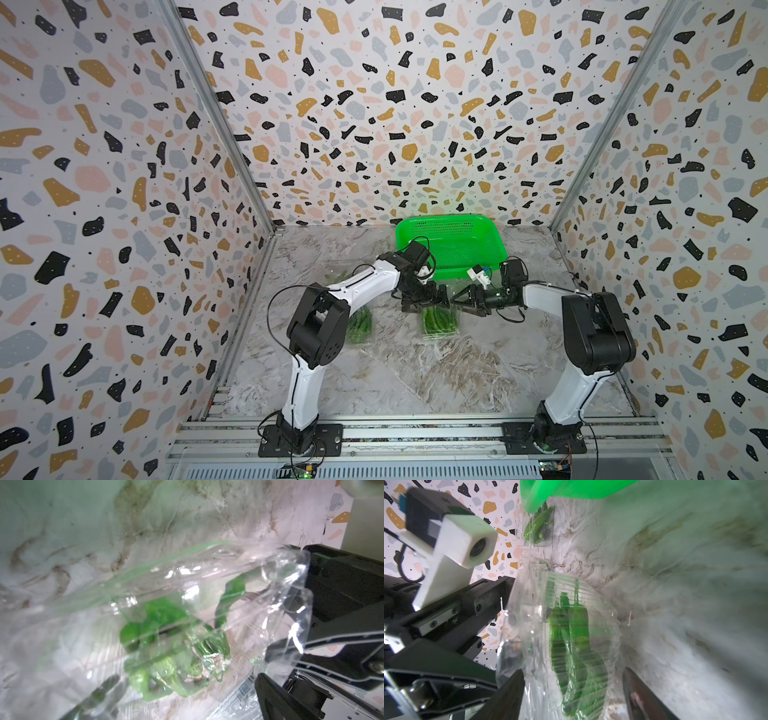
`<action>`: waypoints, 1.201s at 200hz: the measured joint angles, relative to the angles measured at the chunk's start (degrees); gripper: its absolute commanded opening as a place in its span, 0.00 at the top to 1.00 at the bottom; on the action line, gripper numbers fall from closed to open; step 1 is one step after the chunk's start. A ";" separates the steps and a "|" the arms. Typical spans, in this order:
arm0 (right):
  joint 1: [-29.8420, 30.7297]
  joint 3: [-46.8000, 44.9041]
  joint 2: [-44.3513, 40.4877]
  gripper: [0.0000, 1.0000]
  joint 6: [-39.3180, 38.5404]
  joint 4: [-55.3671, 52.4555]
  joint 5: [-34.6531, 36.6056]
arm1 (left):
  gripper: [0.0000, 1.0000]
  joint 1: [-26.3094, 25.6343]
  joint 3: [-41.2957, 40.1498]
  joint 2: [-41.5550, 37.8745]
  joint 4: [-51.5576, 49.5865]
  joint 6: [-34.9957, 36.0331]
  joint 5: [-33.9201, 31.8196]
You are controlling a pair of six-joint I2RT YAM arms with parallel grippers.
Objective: Take small green peppers out of containers
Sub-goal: Open the packing box at the center of the board.
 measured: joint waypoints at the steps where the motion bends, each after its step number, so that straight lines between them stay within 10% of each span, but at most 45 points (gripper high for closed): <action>1: -0.17 0.04 -0.02 0.25 -0.17 -0.24 0.00 | 0.00 -0.02 0.00 -0.02 0.02 0.04 0.00; 240: -2.21 0.39 2.16 0.40 -8.57 -10.40 12.17 | 0.00 -1.07 2.78 3.23 -0.90 3.87 0.68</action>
